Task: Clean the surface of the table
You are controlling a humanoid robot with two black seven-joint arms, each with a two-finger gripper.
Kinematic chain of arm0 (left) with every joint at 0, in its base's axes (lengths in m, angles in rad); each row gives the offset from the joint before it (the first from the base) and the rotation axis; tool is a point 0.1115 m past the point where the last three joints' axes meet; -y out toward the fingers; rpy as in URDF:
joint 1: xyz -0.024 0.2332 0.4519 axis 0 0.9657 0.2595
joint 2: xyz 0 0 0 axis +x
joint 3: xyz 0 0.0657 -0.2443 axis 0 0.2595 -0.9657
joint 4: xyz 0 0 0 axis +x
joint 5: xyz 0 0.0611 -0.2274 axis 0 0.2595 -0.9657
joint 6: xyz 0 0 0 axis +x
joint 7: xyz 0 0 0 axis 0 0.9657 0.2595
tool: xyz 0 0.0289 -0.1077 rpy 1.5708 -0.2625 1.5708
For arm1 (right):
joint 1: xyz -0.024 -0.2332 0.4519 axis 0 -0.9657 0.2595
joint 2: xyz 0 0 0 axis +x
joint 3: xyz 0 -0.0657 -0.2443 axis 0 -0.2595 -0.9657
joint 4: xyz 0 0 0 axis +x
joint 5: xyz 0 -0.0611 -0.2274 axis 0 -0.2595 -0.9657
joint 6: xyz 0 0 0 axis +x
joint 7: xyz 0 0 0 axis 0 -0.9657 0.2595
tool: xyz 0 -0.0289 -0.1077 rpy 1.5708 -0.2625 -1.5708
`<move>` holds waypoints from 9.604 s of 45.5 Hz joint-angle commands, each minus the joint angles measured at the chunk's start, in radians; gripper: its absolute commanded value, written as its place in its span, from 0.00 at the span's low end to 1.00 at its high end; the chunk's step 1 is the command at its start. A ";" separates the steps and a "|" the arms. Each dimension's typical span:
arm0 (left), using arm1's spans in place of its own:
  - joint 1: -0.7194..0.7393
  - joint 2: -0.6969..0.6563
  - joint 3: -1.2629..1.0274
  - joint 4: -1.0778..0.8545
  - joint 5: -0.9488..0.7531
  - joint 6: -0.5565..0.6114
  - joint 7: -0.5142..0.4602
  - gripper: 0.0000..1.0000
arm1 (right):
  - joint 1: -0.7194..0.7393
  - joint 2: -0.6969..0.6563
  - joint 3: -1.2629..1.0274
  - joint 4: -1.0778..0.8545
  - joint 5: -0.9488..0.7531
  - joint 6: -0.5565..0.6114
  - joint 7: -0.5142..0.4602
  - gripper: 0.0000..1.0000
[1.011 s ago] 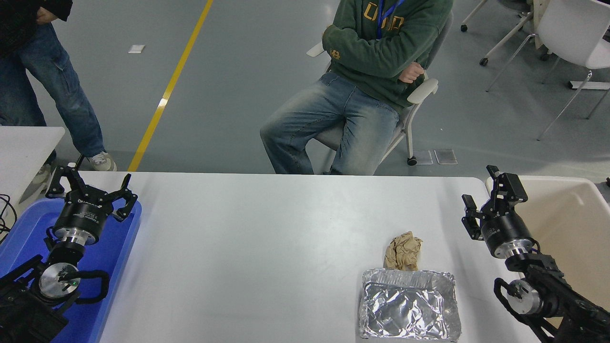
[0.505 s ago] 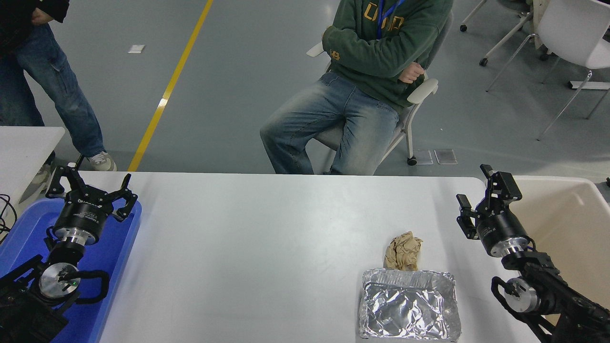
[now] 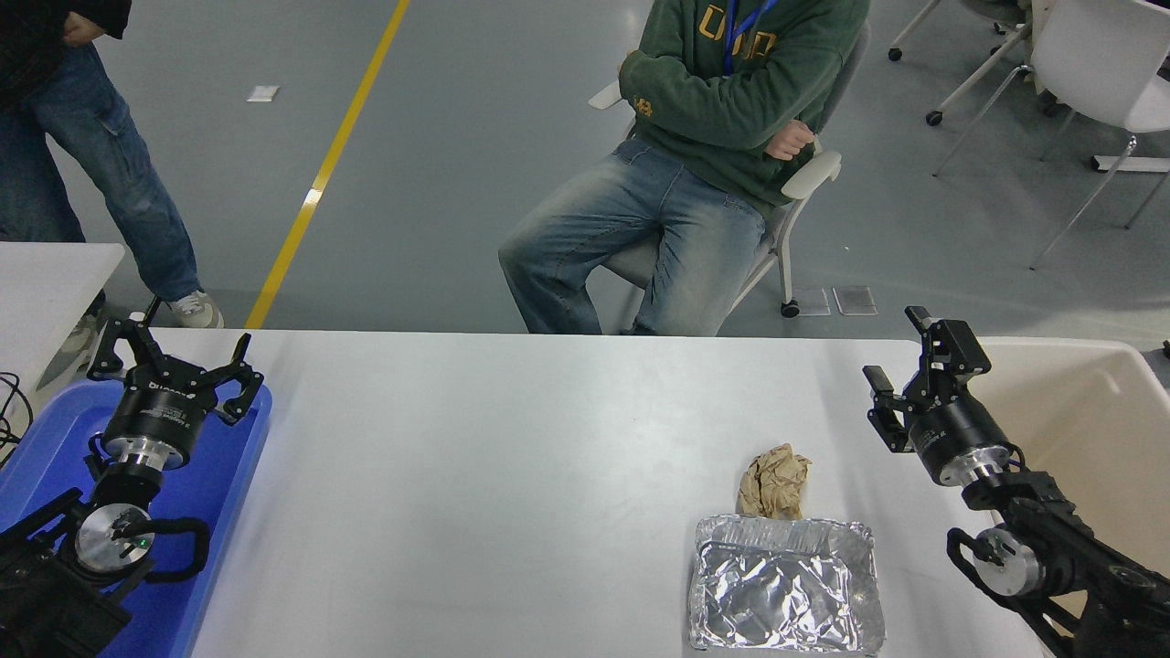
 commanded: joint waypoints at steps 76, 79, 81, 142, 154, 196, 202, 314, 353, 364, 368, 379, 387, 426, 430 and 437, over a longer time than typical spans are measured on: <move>0.000 0.000 0.000 0.000 0.000 0.000 0.000 1.00 | 0.035 -0.527 -0.565 0.588 -0.912 0.003 -0.495 0.99; 0.000 0.000 0.000 0.000 0.000 0.000 0.000 1.00 | 0.039 -0.524 -0.567 0.584 -0.917 0.002 -0.498 0.99; 0.000 0.000 0.000 0.000 0.000 0.000 0.000 1.00 | 0.039 -0.523 -0.567 0.580 -0.918 -0.001 -0.502 0.99; 0.000 0.000 0.000 0.000 0.000 0.000 0.000 1.00 | 0.082 -0.323 -0.628 0.364 -0.987 -0.027 -0.509 0.56; 0.000 0.000 0.000 0.000 0.000 0.000 0.001 1.00 | 0.085 -0.325 -0.628 0.364 -1.013 -0.027 -0.506 0.39; 0.000 0.000 0.000 0.000 0.000 0.000 0.000 1.00 | 0.197 -0.385 -0.720 0.386 -1.006 0.003 -0.505 0.00; 0.000 0.000 0.000 0.000 0.000 0.000 0.000 1.00 | 0.248 -0.441 -0.725 0.439 -0.994 0.029 -0.505 0.00; 0.000 0.000 0.000 0.000 0.000 0.000 0.001 1.00 | 0.440 -0.922 -0.649 0.462 -0.423 0.055 -0.328 0.00; 0.000 0.000 0.000 0.000 0.000 0.000 0.000 1.00 | 0.222 -0.621 -0.660 0.063 0.008 -0.221 -0.324 0.00; 0.000 0.000 0.000 0.000 0.000 0.000 0.001 1.00 | 0.176 -0.523 -0.660 -0.080 0.131 -0.236 -0.331 0.00; 0.000 0.000 0.000 0.000 0.000 0.000 0.000 1.00 | 0.145 -0.468 -0.660 -0.142 0.178 -0.267 -0.333 0.00; 0.000 0.000 0.000 0.000 0.000 0.000 0.000 1.00 | 0.133 -0.351 -0.662 -0.247 0.257 -0.313 -0.350 0.00; 0.000 0.000 0.000 0.000 0.000 0.000 0.000 1.00 | 0.131 -0.283 -0.662 -0.345 0.293 -0.313 -0.360 0.00; 0.002 0.000 0.000 0.000 0.000 0.000 0.000 1.00 | 0.131 0.037 -0.663 -0.923 0.307 -0.189 -0.408 0.00; 0.000 0.000 0.000 0.000 0.000 0.000 0.000 1.00 | 0.131 0.045 -0.663 -0.924 0.307 -0.189 -0.408 0.00; 0.002 0.000 0.000 0.000 0.000 0.000 0.001 1.00 | 0.136 0.046 -0.662 -0.922 0.310 -0.181 -0.409 0.00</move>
